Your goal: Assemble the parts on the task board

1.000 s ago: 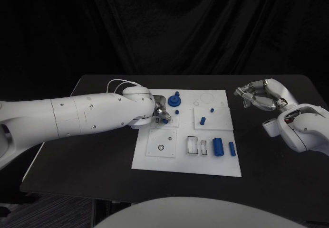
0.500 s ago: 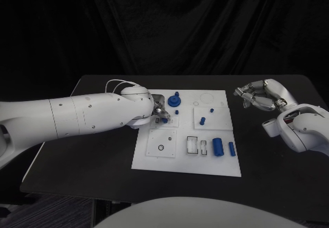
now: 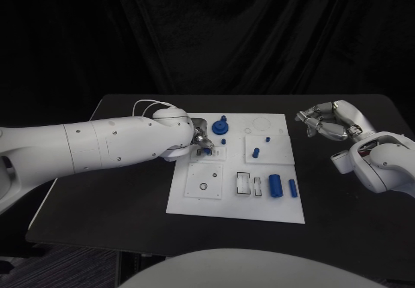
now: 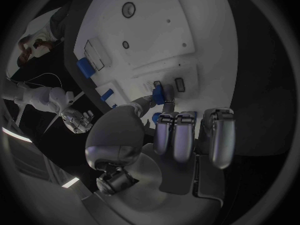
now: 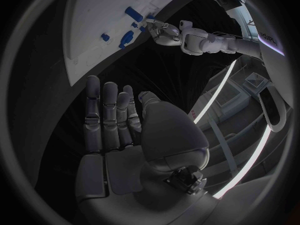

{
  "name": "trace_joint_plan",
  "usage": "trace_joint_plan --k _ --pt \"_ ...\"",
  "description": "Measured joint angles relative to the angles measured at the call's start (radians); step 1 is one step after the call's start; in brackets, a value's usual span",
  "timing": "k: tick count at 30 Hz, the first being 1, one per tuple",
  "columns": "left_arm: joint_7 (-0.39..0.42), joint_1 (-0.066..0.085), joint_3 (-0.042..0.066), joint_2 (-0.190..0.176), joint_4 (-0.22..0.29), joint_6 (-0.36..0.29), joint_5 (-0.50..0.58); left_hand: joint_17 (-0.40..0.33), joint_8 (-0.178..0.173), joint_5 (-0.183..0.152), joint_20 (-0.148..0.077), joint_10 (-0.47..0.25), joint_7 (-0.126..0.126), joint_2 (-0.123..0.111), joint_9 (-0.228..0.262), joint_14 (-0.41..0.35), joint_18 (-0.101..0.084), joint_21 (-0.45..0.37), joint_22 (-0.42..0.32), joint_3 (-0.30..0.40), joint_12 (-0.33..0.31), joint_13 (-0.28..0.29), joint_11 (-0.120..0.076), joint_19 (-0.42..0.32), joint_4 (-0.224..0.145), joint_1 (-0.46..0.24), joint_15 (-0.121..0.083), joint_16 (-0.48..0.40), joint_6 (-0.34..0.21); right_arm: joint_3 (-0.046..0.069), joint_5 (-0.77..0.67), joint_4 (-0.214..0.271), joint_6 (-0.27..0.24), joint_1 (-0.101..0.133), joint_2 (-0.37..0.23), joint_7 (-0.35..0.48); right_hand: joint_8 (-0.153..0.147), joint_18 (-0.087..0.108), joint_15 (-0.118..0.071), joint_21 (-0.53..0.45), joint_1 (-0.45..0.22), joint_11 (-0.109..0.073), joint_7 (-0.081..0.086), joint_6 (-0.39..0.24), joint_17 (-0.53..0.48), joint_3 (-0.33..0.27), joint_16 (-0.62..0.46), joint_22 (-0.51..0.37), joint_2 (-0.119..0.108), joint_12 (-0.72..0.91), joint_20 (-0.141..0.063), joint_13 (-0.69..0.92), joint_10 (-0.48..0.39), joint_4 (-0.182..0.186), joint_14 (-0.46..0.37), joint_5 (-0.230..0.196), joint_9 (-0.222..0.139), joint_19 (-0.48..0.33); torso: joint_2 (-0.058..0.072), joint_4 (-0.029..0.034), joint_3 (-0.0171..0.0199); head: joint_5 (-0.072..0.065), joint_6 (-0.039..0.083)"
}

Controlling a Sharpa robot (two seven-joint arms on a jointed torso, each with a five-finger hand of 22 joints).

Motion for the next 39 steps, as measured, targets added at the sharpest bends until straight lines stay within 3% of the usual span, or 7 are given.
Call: trace_joint_plan --k 3,39 --pt "0.001 0.0 0.0 0.002 -0.002 0.0 0.0 0.0 0.0 0.0 0.0 0.0 0.001 0.0 0.0 0.0 0.017 0.0 0.0 0.0 0.0 0.0 0.0 0.0 0.0 0.0 0.0 0.0 0.0 0.0 0.0 0.0 0.0 0.0 0.0 0.0 0.0 0.0 0.0 0.0 0.0 0.0 0.0 0.0 0.0 0.0 0.0 0.0 0.0 0.0 0.0 0.0 0.0 0.0 0.0 0.0 0.0 0.0 0.0 0.0 0.0 0.0 0.0" --pt "0.023 -0.004 0.0 -0.005 0.001 0.002 0.0 0.0 -0.003 -0.003 0.0 0.0 -0.003 -0.002 0.001 0.0 0.016 -0.004 0.0 0.003 0.0 0.0 0.0 0.0 0.003 -0.002 0.0 0.0 0.001 0.0 0.0 0.0 0.005 -0.001 0.001 0.0 0.0 0.0 0.002 0.0 0.0 0.0 0.0 0.0 0.0 0.003 0.0 0.0 0.0 0.004 0.0 -0.002 0.0 0.002 0.003 0.0 0.0 0.0 0.0 0.0003 0.0001 0.001 0.0"
